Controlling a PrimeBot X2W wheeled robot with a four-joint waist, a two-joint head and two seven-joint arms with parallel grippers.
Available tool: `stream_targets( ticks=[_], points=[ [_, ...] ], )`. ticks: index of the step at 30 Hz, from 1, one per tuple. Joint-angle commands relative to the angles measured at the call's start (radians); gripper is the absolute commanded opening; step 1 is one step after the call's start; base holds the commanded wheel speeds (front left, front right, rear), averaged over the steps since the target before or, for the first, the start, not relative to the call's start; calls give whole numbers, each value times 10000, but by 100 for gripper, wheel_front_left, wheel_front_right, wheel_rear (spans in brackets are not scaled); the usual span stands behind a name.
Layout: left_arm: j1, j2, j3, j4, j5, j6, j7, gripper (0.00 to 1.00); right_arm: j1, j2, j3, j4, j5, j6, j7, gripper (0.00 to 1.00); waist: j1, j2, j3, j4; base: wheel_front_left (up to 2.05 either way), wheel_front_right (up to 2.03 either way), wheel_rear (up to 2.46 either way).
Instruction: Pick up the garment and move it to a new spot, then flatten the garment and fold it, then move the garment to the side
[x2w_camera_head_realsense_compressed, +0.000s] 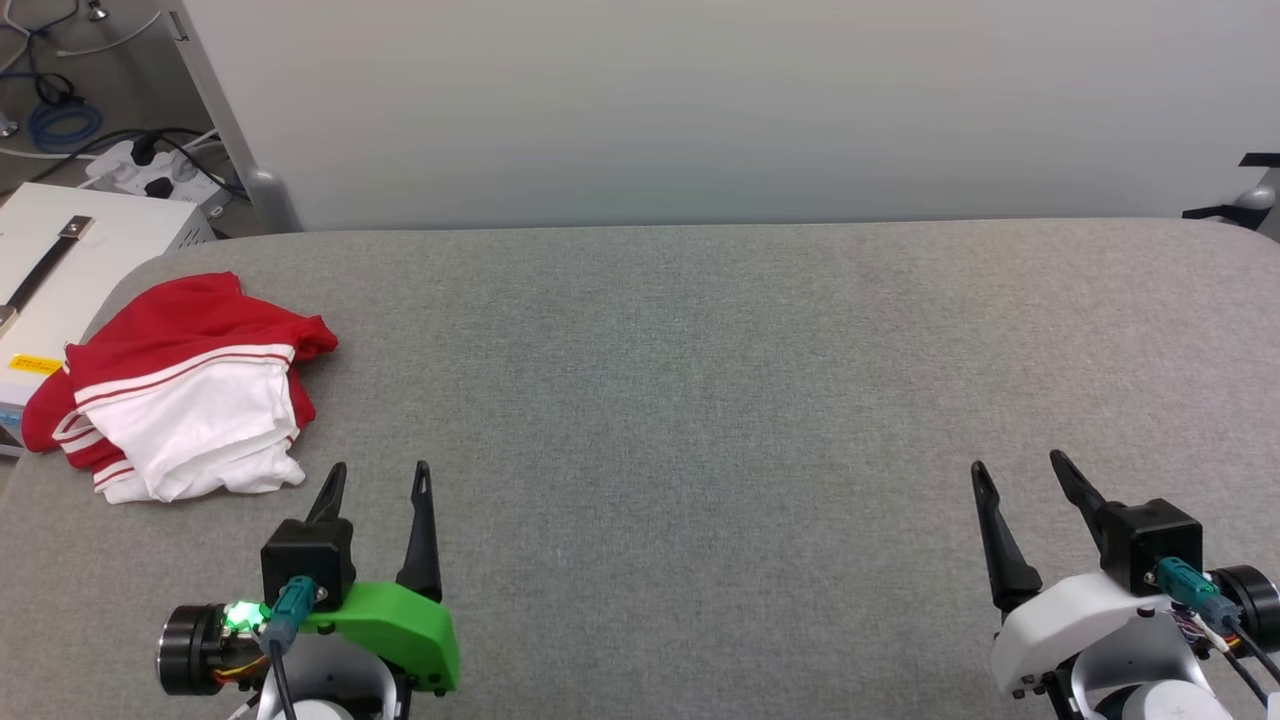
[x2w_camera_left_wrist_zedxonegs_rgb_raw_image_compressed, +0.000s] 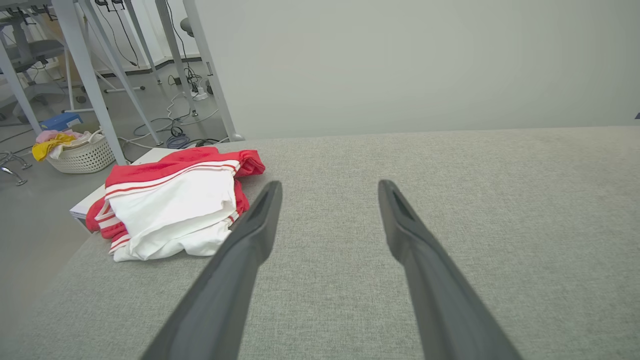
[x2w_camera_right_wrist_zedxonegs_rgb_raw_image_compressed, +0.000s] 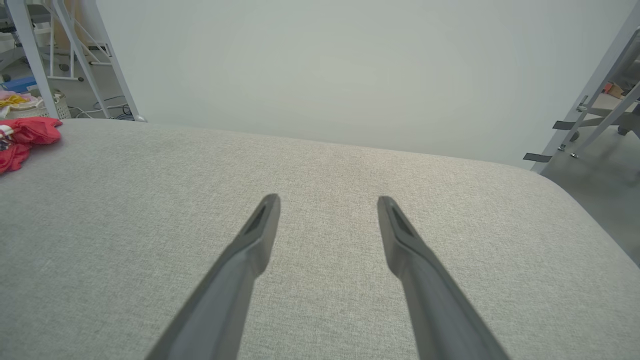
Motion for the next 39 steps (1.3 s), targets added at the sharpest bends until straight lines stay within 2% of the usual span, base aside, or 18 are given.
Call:
stream_targets(
  ticks=[1,39],
  points=[
    [-37,-5,-38,-38,-60,90,-103,100,-18,0,-50,-58,87,0,-122,100,0,-1,3,1,0,0,0],
    [-118,-18,-427,-185,-179,493,-911,100,140,0,-259,-532,956,-3,-919,100,0,-1,24,51,0,0,0]
  ],
)
